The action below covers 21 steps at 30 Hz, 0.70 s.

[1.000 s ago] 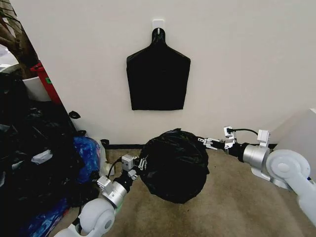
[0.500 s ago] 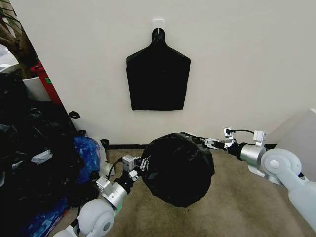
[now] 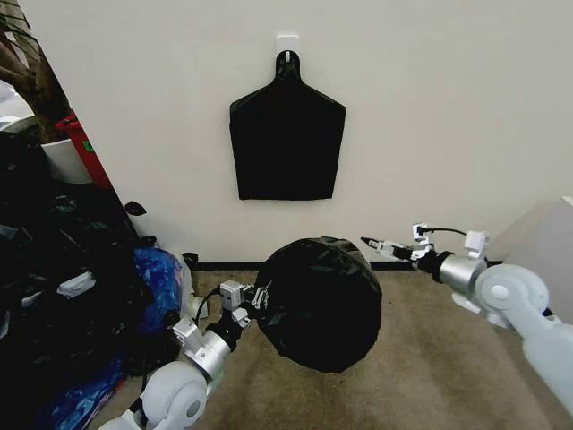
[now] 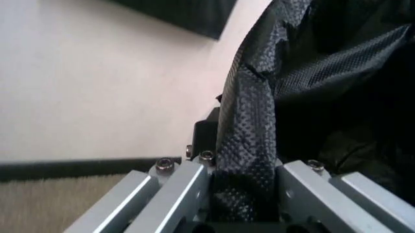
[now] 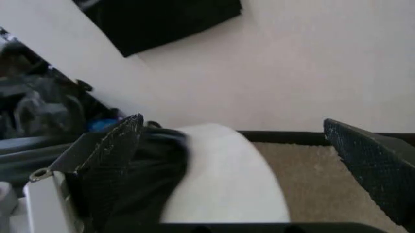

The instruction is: Place the garbage bag over the trash bin.

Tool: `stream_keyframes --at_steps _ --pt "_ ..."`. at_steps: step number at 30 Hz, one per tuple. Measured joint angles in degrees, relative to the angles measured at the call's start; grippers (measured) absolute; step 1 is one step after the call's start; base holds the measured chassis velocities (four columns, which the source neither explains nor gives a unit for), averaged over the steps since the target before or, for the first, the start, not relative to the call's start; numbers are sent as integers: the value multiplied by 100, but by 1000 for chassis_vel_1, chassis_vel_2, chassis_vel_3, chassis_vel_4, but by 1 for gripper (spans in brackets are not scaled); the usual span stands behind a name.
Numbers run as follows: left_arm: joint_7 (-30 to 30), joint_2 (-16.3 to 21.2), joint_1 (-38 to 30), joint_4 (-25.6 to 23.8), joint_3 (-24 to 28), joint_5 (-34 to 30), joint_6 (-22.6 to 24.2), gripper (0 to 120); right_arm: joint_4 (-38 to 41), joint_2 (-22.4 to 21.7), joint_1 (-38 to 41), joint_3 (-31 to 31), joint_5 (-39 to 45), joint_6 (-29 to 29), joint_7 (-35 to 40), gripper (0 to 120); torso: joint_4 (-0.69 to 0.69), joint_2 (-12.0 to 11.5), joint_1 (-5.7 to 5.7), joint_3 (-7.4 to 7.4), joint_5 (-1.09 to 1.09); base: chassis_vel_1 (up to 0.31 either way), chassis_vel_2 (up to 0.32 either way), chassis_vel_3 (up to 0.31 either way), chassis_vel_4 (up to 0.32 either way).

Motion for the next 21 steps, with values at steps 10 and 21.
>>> stream_keyframes --at_steps 10,21 --pt "-1709 -226 -293 138 -3 -1256 332 1 250 197 -769 490 303 43 -175 100 2 0 0 0 2 0 0 0 0" --pt "-3266 -461 -692 31 -106 -3494 397 1 361 1113 -2264 782 -159 236 -696 100 0 0 0 -1 -1 0 0 0 0"
